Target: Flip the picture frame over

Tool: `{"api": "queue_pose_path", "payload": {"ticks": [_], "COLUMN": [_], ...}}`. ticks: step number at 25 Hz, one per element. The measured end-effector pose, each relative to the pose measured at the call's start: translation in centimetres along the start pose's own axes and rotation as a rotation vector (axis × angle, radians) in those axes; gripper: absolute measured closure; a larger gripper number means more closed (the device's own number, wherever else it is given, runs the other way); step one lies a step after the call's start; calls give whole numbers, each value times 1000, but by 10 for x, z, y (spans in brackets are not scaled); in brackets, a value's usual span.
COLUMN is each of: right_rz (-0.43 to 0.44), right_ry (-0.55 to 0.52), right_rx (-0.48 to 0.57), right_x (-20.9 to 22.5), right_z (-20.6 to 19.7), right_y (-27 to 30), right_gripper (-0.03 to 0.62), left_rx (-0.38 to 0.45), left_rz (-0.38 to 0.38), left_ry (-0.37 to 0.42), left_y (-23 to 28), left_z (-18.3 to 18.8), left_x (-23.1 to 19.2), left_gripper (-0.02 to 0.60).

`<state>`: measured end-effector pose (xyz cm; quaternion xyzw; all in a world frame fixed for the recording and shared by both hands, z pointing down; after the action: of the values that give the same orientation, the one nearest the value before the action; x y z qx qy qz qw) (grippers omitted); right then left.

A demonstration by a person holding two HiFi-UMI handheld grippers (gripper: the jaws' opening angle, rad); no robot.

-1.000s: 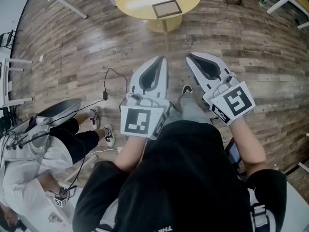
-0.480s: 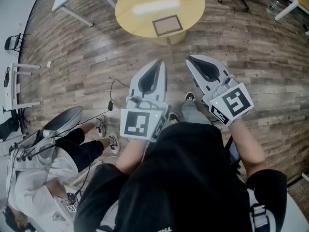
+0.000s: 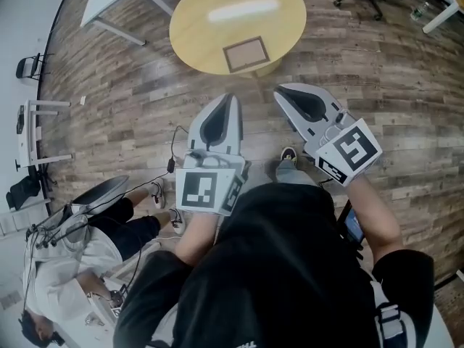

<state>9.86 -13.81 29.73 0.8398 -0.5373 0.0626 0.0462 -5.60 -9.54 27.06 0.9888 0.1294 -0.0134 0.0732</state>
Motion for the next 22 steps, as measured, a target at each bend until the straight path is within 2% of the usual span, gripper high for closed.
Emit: {"api": "queue_pose_path", "payload": {"ticks": [8,12,16,22], "right_rz": [72,87,82,65], "right_ry": [20,-18,-79,-89], "right_rx": [-4,-40,-94,-144], "right_x": [29,38,59,97], "right_z": [-4,-9,-9,-9], "right_y": [-3,7,22,64], "right_gripper": [575,574,574,574], "left_rx": [-4,4,8,-15], "left_rz": [13,-1,-22,-41], "left_ry": [-1,-3,-6,-29], "left_y": [27,46,72,120], "left_z": [0,0,2,3], "left_x": [9,3,-8,-46], "left_gripper": [558,558,558,558]}}
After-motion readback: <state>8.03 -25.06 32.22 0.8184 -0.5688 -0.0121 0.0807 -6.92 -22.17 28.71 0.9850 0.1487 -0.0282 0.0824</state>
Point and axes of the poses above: the fingertips, and each gripper's own axes: y forward along the fingers, x to its right, z out of its top, the point moved 7 cm from there along -y, backward along the fingers, and after that the axes turned 5 degrees about z, right-handed, at the moved point
